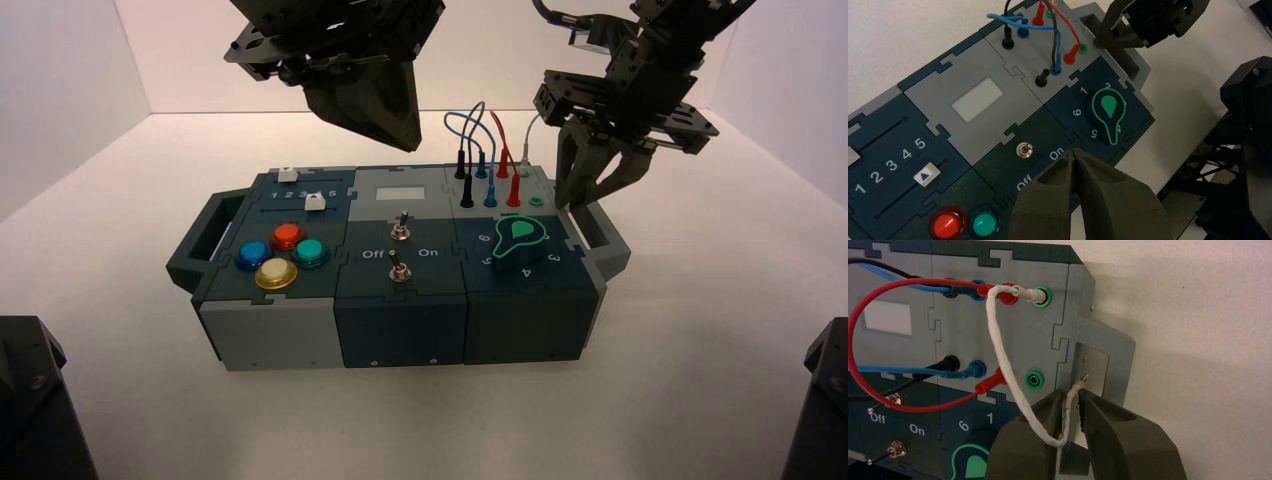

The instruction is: Insert the white wire.

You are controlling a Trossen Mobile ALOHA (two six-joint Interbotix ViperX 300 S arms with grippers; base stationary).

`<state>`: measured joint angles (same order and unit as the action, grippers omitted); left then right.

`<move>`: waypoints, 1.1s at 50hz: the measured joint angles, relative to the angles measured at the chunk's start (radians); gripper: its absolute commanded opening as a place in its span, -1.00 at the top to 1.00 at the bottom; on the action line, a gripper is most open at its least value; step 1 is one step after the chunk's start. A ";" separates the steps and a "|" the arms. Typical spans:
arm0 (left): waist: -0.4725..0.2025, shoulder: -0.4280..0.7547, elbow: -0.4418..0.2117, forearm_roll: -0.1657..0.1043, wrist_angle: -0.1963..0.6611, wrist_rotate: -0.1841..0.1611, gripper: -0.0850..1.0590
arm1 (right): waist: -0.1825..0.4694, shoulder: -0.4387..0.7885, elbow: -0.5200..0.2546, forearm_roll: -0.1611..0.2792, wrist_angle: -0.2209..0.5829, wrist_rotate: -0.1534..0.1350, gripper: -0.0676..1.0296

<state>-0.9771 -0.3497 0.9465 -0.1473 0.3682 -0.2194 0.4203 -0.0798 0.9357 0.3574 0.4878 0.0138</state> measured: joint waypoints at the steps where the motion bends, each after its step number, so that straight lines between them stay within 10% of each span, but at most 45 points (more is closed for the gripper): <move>1: 0.000 0.000 0.000 0.000 0.000 0.002 0.91 | -0.002 0.000 0.000 0.000 0.002 -0.002 0.70; 55: 0.000 0.000 0.000 0.003 0.000 0.002 0.91 | -0.003 -0.121 -0.034 -0.071 0.137 0.015 0.92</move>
<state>-0.9771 -0.3497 0.9465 -0.1442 0.3682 -0.2178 0.4172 -0.2010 0.9020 0.2869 0.6243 0.0291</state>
